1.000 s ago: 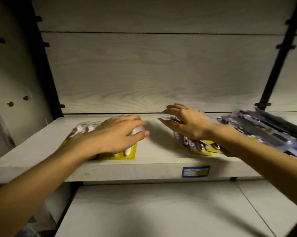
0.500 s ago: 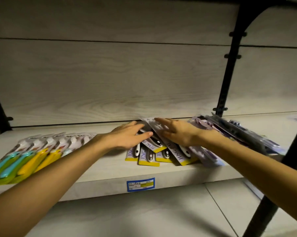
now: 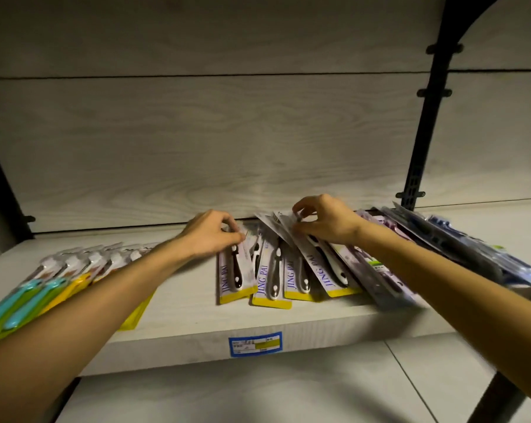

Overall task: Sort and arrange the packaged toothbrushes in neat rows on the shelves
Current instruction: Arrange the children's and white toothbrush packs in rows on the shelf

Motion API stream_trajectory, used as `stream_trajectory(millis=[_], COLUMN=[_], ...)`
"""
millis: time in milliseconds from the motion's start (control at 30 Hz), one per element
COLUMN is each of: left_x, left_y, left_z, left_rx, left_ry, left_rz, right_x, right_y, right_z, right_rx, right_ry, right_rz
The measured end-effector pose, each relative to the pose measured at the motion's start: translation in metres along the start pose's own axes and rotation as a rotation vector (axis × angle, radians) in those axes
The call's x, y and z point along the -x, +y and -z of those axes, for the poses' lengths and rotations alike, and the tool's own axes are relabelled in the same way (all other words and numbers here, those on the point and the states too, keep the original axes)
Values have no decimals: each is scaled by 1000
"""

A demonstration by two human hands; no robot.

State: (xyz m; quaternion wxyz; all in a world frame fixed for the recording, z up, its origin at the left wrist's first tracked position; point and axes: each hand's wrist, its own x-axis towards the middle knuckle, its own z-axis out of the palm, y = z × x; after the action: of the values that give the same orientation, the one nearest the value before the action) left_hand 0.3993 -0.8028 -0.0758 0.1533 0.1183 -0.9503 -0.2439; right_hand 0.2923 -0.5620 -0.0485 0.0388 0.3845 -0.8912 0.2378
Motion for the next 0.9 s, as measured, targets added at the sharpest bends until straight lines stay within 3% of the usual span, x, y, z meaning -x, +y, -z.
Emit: stream_trajectory(millis=[100,200,333,433,600,900], left_x=[-7,-14,-22,-24,-26,-20], left_y=[1,-1,-11,-19,-24,-14], left_z=[0,-1,-3,-9,-12,-18], left_rx=[-81,-163,-141,-23,86,-35], left_ry=[-55,-58,-25,8,84,138], left_rz=[-33,-98,-192,-179,-156,-166], right_x=[-7,-14,-15,-11,-16,-30], right_y=[-1,-5,-8,-9,-19,-46], right_z=[-5,-6,-14,-17,-15,-29], right_rx=[-59,-143,-93,-56,-107,-319], right_ry=[32,-39,-28,38,-71,-83], right_rz=[-75,-189,-216,-212,-254,-333])
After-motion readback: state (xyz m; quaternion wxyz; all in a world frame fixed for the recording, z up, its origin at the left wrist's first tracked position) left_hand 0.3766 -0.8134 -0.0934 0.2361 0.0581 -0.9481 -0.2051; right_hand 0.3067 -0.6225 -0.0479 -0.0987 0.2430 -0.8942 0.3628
